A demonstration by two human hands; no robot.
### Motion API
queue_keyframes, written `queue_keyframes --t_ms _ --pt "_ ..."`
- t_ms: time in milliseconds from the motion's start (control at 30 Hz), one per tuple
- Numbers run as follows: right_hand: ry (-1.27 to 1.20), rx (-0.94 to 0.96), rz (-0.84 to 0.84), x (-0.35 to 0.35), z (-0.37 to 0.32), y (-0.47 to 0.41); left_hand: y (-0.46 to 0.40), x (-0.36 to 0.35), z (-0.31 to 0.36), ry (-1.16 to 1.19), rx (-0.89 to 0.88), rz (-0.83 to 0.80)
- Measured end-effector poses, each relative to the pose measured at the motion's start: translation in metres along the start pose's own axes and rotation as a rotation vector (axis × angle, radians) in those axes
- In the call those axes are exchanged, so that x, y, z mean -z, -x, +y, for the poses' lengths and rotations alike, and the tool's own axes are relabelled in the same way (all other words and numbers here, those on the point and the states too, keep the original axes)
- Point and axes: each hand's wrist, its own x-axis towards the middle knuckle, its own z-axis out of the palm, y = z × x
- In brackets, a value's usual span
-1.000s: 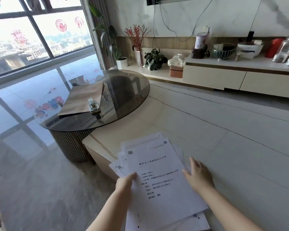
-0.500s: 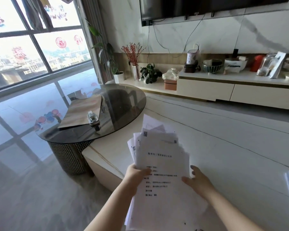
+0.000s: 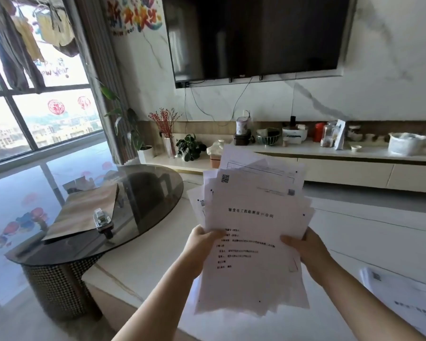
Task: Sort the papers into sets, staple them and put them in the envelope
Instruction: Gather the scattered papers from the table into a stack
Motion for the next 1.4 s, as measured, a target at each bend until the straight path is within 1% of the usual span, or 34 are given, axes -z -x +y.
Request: queue_keyframes --t_ms 33,100,200,267,333,467,633,767,833,900,1100,1233,1400 --pt "-0.011 0.028 0.072 0.004 -0.008 -0.003 -0.003 -0.012 0.005 0.023 -0.016 0.004" --pt "-0.026 0.087 0.138 0.011 -0.023 -0.005 -0.007 -0.032 0.011 0.074 -0.047 0.008" --pt "-0.016 0.167 0.156 0.025 -0.039 -0.002 -0.01 -0.054 0.014 0.122 -0.075 0.043" --pt "-0.012 0.199 0.163 0.036 -0.042 -0.002 -0.013 -0.061 0.011 0.163 -0.054 0.063" --pt "0.008 0.192 0.135 0.048 -0.037 -0.004 -0.016 -0.064 0.003 0.164 -0.025 0.053" --pt "0.049 0.135 0.096 0.057 -0.017 -0.012 -0.022 -0.072 -0.016 0.124 -0.003 -0.043" --pt "0.064 0.119 0.107 0.053 -0.008 -0.019 -0.034 -0.082 -0.02 0.096 -0.038 0.008" --pt "0.101 0.188 0.132 0.053 -0.023 -0.021 -0.037 -0.083 -0.006 0.164 -0.08 0.049" --pt "0.072 0.25 0.114 0.053 -0.036 -0.021 -0.041 -0.081 0.002 0.214 -0.121 0.041" --pt "0.037 0.268 0.11 0.052 -0.04 -0.024 -0.045 -0.077 0.005 0.221 -0.147 0.026" --pt "0.06 0.137 0.128 0.053 -0.006 -0.035 -0.059 -0.076 -0.029 0.085 -0.101 -0.039" --pt "0.117 0.126 0.112 0.052 0.003 -0.041 -0.065 -0.088 -0.036 0.017 -0.102 0.037" --pt "0.115 0.244 0.079 0.04 -0.022 -0.037 -0.068 -0.097 -0.013 0.065 -0.173 0.107"
